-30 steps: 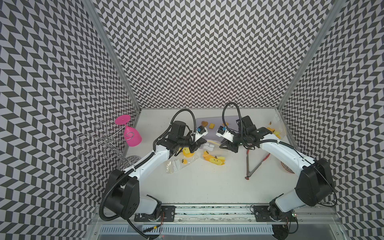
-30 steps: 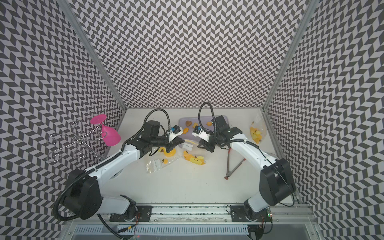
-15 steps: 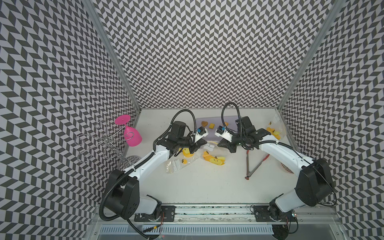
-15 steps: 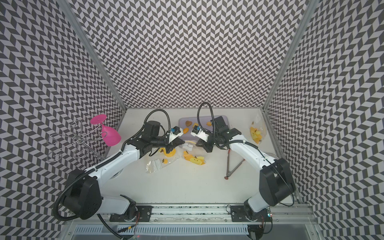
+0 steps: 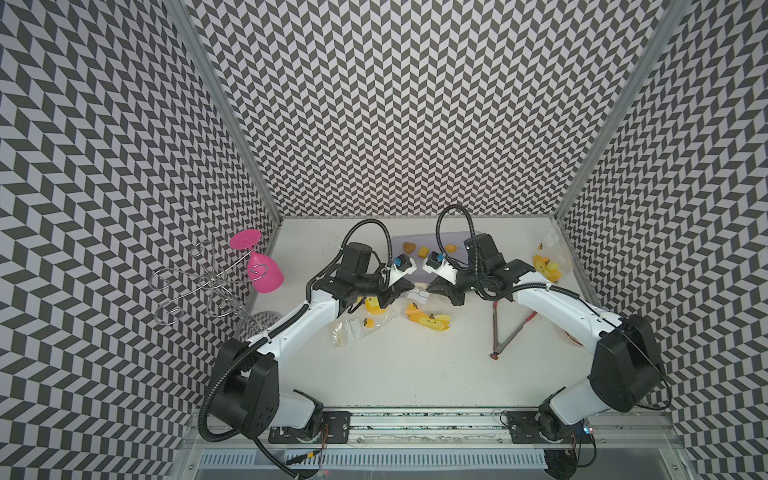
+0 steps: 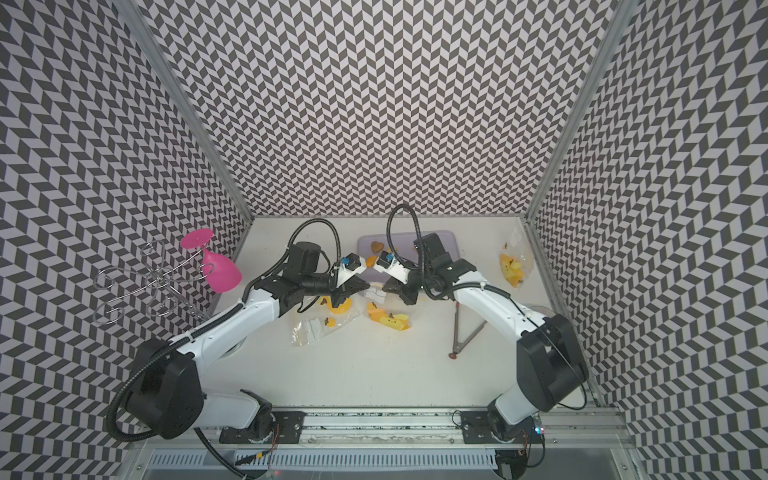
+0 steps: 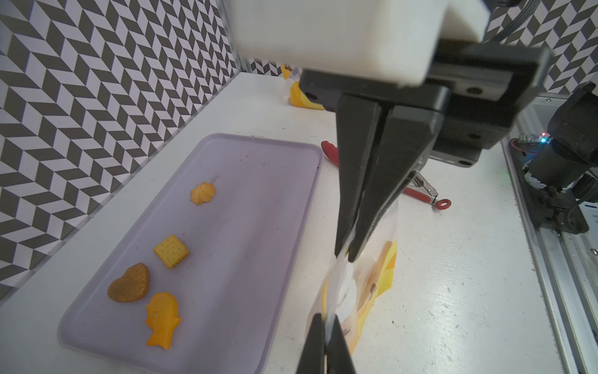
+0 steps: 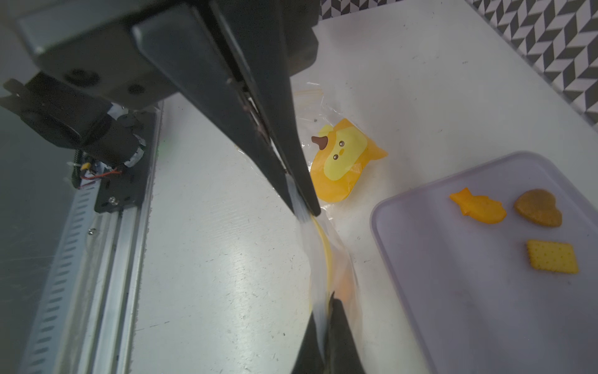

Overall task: Put the cookies into a resealable bag to prevent moisture
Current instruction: Close the ziploc bag at the center of the board.

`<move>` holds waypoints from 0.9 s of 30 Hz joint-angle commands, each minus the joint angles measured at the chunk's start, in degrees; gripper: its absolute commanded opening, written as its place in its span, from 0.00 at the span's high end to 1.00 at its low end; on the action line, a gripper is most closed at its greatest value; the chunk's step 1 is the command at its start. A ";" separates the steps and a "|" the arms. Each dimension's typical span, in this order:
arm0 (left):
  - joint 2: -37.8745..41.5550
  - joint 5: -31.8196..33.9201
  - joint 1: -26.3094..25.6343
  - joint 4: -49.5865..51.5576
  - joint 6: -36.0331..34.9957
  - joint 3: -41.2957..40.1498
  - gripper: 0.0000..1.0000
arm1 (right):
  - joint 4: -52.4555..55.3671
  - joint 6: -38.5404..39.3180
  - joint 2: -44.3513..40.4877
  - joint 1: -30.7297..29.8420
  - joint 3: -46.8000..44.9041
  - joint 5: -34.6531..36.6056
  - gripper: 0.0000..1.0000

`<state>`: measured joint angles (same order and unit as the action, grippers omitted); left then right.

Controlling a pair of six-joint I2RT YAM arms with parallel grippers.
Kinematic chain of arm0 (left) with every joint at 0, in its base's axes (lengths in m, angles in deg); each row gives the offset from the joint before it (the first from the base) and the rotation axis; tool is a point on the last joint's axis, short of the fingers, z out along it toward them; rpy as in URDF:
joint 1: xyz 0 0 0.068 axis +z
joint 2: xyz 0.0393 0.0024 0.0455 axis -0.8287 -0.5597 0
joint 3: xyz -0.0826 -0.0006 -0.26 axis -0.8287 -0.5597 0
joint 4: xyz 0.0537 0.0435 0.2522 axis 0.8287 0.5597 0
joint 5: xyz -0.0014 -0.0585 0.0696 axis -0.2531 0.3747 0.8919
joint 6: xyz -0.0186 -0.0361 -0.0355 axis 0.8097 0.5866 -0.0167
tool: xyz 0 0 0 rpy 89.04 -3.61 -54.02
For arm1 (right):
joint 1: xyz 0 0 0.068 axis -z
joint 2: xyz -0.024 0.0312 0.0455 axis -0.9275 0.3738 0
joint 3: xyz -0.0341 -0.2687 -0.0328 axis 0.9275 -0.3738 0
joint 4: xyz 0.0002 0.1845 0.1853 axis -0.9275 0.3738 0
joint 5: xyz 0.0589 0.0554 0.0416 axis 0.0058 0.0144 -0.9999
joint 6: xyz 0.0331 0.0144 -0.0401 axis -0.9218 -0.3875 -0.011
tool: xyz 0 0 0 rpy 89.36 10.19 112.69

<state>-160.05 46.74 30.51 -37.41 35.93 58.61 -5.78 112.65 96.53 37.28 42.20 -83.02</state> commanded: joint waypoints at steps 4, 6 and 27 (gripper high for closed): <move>1.64 -2.01 -0.14 1.20 -1.70 1.93 1.00 | -3.56 0.09 1.74 -1.61 1.41 -0.75 1.00; 1.66 -2.09 -0.14 1.20 -1.71 1.91 1.00 | -4.20 -0.63 2.19 -1.84 2.01 -1.06 0.79; 1.54 -1.59 -0.18 1.64 -1.71 1.91 1.00 | -13.46 -4.51 2.16 -3.16 0.98 -5.72 1.00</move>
<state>-159.30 46.13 30.51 -36.47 35.30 58.80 -13.98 108.21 99.70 34.60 43.33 -86.35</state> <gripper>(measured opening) 0.047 0.048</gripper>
